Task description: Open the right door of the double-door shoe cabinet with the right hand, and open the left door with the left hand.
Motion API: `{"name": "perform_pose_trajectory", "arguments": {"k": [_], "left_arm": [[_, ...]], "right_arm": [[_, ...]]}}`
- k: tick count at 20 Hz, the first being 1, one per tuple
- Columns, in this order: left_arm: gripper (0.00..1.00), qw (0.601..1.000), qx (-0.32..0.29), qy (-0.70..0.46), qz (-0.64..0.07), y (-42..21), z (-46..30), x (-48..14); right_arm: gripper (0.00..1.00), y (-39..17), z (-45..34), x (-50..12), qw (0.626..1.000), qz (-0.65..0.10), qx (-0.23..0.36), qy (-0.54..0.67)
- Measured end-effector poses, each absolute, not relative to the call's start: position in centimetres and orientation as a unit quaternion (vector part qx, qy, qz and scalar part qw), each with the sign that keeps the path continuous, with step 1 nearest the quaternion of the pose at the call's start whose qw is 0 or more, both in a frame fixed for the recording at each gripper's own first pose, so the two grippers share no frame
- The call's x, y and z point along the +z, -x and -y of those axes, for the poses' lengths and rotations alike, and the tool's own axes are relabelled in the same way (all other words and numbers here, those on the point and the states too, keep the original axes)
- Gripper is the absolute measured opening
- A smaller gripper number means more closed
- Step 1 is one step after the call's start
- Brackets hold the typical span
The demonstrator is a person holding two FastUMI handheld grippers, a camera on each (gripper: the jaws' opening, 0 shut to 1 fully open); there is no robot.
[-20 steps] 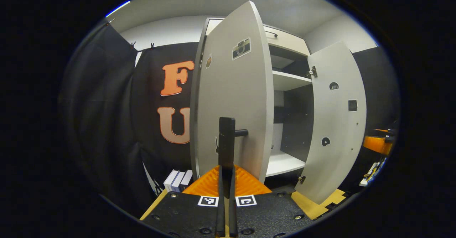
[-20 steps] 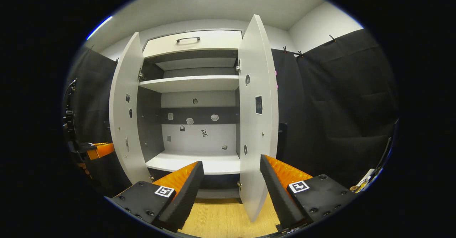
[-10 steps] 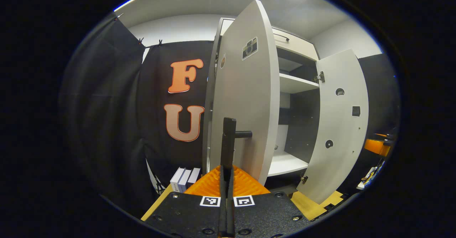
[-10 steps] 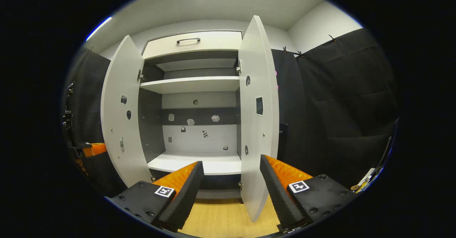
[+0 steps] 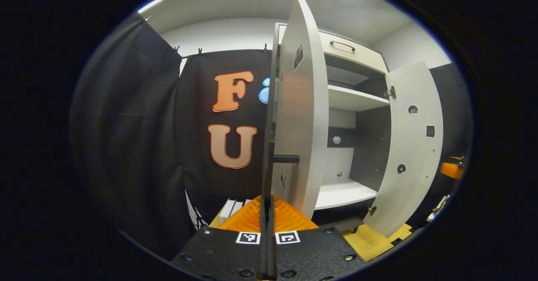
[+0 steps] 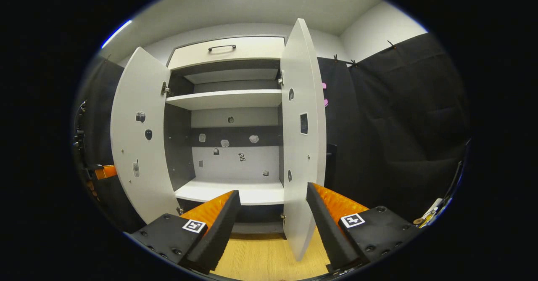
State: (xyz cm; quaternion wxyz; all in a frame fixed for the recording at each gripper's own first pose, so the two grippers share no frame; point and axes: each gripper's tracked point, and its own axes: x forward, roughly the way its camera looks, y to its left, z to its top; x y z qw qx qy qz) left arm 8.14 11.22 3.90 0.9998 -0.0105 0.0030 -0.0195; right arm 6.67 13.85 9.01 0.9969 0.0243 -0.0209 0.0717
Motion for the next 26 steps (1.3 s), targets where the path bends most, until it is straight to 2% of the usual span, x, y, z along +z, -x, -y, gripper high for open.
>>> {"name": "perform_pose_trajectory", "arguments": {"k": [2,3,4,11,12,13,14,17,18,19,20,21,22,23,24,25,26], "left_arm": [[0.0,0.999,-0.021,0.024,-0.004,-7.8,-11.7,4.1],[0.0,0.999,-0.024,0.032,-0.005,-7.6,-11.4,4.1],[0.0,0.999,-0.022,0.032,-0.006,-7.4,-11.6,4.0],[0.0,1.0,-0.004,0.023,-0.017,-3.6,-10.8,5.4],[0.0,1.0,0.002,0.016,-0.013,-2.9,-10.6,6.0],[0.0,1.0,0.005,0.012,-0.006,-2.3,-10.4,6.7],[0.0,1.0,0.003,0.009,0.004,-1.8,-9.9,7.3],[0.0,1.0,0.002,0.011,0.017,-0.8,-8.4,8.3],[0.01,1.0,0.003,0.017,0.017,-0.7,-7.8,8.4],[0.06,1.0,0.003,0.022,0.015,-0.8,-7.2,8.4],[0.08,1.0,0.002,0.026,0.014,-0.8,-6.6,8.3],[0.09,0.999,0.001,0.03,0.013,-0.8,-6.0,8.3],[0.03,0.999,0.003,0.031,0.012,-0.8,-5.5,8.3],[0.16,0.999,0.009,0.029,0.012,-0.9,-5.1,8.3],[0.12,0.999,0.018,0.025,0.012,-0.9,-4.8,8.3],[0.22,0.999,0.028,0.021,0.012,-0.8,-4.7,8.5],[0.35,0.999,0.034,0.018,0.012,-0.8,-4.4,8.5]], "right_arm": [[1.0,-6.5,-14.2,9.0,0.997,0.021,0.076,-0.024],[0.93,-6.5,-14.3,9.0,0.996,0.021,0.078,-0.024],[1.0,-6.3,-14.3,8.9,0.996,0.019,0.078,-0.023],[1.0,-5.7,-12.8,9.1,0.998,0.021,0.061,-0.025],[0.93,-5.7,-12.3,9.1,0.998,0.02,0.057,-0.025],[0.93,-5.6,-11.9,9.1,0.998,0.019,0.052,-0.025],[1.0,-5.7,-11.3,9.1,0.998,0.02,0.046,-0.025],[1.0,-5.4,-10.6,8.7,0.999,0.014,0.043,-0.022],[0.94,-5.3,-10.5,8.6,0.999,0.012,0.046,-0.018],[1.0,-5.3,-10.3,8.4,0.999,0.009,0.05,-0.012],[0.93,-5.2,-10.2,8.2,0.999,0.005,0.053,-0.005],[0.94,-5.1,-9.8,8.0,0.999,0.003,0.054,0.001],[1.0,-5.0,-9.4,8.0,0.999,0.005,0.054,0.002],[1.0,-5.1,-9.1,8.1,0.998,0.007,0.055,0.002],[1.0,-5.0,-8.8,8.1,0.998,0.007,0.058,0.001],[1.0,-5.0,-8.6,8.0,0.998,0.006,0.061,0.0],[0.94,-4.9,-8.3,8.0,0.998,0.005,0.065,-0.002]]}}
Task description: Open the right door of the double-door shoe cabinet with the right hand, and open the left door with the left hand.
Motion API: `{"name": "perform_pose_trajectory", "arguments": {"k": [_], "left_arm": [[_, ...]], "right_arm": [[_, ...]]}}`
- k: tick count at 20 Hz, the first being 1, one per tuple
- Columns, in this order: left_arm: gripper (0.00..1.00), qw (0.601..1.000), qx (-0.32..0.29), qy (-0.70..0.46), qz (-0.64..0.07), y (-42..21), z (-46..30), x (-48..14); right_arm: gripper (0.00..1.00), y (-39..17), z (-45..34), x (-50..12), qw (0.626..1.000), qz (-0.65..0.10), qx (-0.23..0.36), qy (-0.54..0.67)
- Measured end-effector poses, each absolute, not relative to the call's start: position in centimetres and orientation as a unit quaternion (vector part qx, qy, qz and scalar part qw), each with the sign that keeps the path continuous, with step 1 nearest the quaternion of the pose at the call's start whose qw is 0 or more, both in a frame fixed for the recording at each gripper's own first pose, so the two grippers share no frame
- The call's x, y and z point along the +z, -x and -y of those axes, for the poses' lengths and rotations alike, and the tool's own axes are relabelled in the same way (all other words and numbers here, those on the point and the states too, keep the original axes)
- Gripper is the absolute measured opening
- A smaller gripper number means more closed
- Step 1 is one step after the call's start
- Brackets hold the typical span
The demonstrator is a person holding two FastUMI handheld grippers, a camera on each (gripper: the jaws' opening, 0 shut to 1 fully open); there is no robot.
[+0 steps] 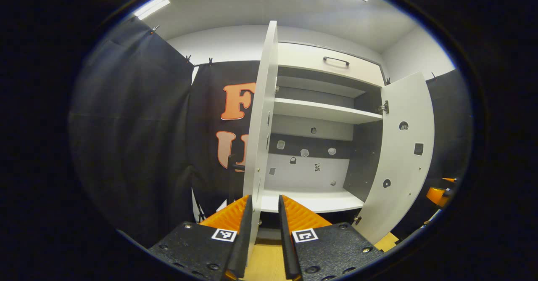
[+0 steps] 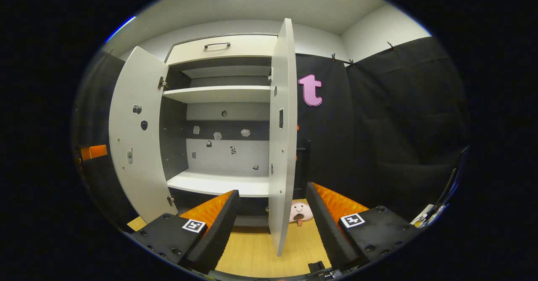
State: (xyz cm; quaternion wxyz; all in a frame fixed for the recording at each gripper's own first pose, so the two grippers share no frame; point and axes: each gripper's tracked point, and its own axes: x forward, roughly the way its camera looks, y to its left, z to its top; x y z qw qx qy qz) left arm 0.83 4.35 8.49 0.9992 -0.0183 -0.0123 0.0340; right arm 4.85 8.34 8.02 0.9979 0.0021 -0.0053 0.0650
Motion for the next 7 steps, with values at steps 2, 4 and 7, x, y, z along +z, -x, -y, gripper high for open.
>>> {"name": "perform_pose_trajectory", "arguments": {"k": [2,4,7], "left_arm": [[0.5,0.999,0.037,0.02,0.016,-0.5,-3.2,8.9],[0.63,0.999,0.039,0.026,0.019,-0.2,-2.5,9.4],[0.73,0.998,0.041,0.034,0.022,0.3,-1.8,9.5]], "right_arm": [[0.94,-4.7,-7.8,8.2,0.997,0.004,0.072,-0.005],[1.0,-4.5,-7.0,8.4,0.997,0.004,0.074,-0.002],[1.0,-4.0,-5.7,8.8,0.998,0.01,0.067,0.001]]}}
